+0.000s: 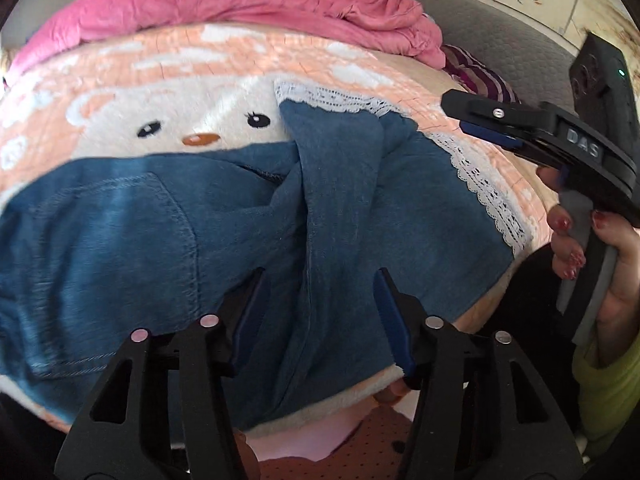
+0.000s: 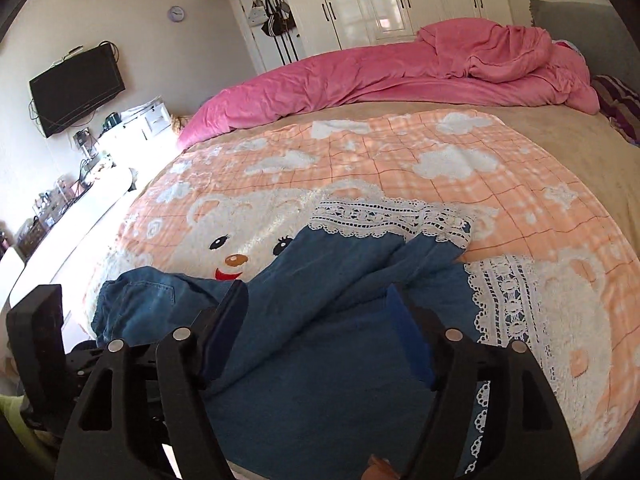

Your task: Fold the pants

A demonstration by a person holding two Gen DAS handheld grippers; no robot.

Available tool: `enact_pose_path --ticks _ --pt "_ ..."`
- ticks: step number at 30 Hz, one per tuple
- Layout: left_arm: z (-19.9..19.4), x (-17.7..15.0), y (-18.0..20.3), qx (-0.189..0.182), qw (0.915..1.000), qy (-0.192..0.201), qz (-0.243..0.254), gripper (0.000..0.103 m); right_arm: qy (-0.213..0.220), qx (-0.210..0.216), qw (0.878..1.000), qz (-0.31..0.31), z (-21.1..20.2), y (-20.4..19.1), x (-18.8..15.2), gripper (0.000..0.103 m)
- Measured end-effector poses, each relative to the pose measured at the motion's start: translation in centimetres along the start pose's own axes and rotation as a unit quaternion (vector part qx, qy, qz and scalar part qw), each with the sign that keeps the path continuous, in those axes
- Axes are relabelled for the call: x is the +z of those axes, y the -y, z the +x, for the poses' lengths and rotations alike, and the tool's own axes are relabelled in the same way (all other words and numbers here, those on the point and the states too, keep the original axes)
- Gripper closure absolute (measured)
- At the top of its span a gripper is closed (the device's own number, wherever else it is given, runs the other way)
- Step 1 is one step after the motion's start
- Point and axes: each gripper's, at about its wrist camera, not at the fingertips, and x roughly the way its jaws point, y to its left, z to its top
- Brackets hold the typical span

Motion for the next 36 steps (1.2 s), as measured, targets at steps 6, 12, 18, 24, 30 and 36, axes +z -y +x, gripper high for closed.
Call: enact_pose_path --ticks 6,12,18,24,30,36 --pt "2.2 2.5 -0.1 -0.065 0.9978 0.002 -0.016 0.08 -0.026 -0.017 0.999 -0.015 2.9 0.5 2.1 0.028" --pt "3.7 1.8 0.7 -0.11 0.9938 0.014 0.003 0.084 -0.084 -0.057 0.993 -0.056 8.0 0.1 4.0 0.028" --pt "3.2 1.1 0.8 -0.124 0.9919 0.022 0.015 0.085 -0.112 -0.078 0.984 -0.111 14.2 -2.7 7.6 0.028" --pt "3.4 1.2 0.8 -0.119 0.992 0.03 0.029 0.085 -0.147 -0.108 0.972 -0.146 20.7 -4.2 9.5 0.028" --pt "3.8 1.4 0.6 -0.128 0.9909 0.028 0.03 0.085 -0.188 -0.124 0.962 -0.156 23.6 -2.8 8.7 0.081" --pt "3.5 1.3 0.1 -0.134 0.99 0.04 0.019 0.079 -0.118 -0.079 0.988 -0.063 16.7 0.8 9.7 0.096"
